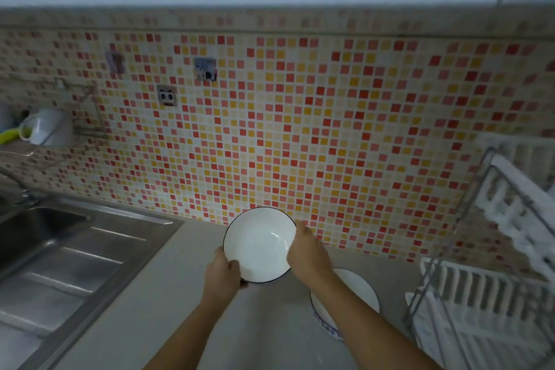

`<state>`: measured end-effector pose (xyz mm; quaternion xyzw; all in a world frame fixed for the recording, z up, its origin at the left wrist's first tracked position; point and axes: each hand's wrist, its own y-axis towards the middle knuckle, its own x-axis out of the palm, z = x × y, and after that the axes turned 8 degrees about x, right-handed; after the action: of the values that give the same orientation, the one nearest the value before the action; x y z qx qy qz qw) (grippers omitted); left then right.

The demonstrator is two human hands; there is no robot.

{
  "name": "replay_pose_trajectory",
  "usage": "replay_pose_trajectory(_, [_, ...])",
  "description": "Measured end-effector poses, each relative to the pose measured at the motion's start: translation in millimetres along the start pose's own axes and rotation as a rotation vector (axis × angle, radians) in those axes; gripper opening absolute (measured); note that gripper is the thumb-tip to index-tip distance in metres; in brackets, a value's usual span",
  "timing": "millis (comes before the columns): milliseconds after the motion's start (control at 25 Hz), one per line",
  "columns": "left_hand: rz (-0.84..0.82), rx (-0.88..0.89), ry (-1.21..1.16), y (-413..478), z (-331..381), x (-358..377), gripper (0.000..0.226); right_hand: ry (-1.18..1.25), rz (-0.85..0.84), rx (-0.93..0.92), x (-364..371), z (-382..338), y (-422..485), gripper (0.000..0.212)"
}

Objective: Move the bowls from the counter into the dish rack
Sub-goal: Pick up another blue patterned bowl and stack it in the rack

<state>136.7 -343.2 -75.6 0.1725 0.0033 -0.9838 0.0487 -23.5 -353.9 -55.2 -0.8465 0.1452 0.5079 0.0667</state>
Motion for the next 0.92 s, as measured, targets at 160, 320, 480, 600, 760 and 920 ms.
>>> replay_pose_trajectory(160, [-0.044,0.215,-0.006,-32.9,59.2,-25.1,0.047,0.269,0.069,-0.018,-76.7,-3.4,-38.4,0.043])
replay_pose_trajectory(320, [-0.101,0.375,-0.054,-84.8,121.9,-24.6,0.046,0.453,-0.018,0.022,-149.0,14.4,-88.3,0.032])
replay_pose_trajectory(480, [-0.174,0.503,-0.155,-137.5,182.0,-5.9,0.042,0.447,0.099,0.021,-226.4,43.9,-137.8,0.017])
replay_pose_trajectory(600, [-0.294,0.527,-0.272,-173.6,229.7,8.3,0.041,0.486,0.152,0.042,-284.3,73.3,-165.5,0.026])
replay_pose_trajectory(760, [-0.403,0.593,-0.208,-204.7,287.6,34.3,0.035,0.496,0.26,-0.012,-351.7,119.2,-194.7,0.042])
replay_pose_trajectory(920, [-0.35,0.817,0.048,-226.8,340.8,83.4,0.03,0.4,0.335,-0.081,-405.8,171.1,-221.9,0.018])
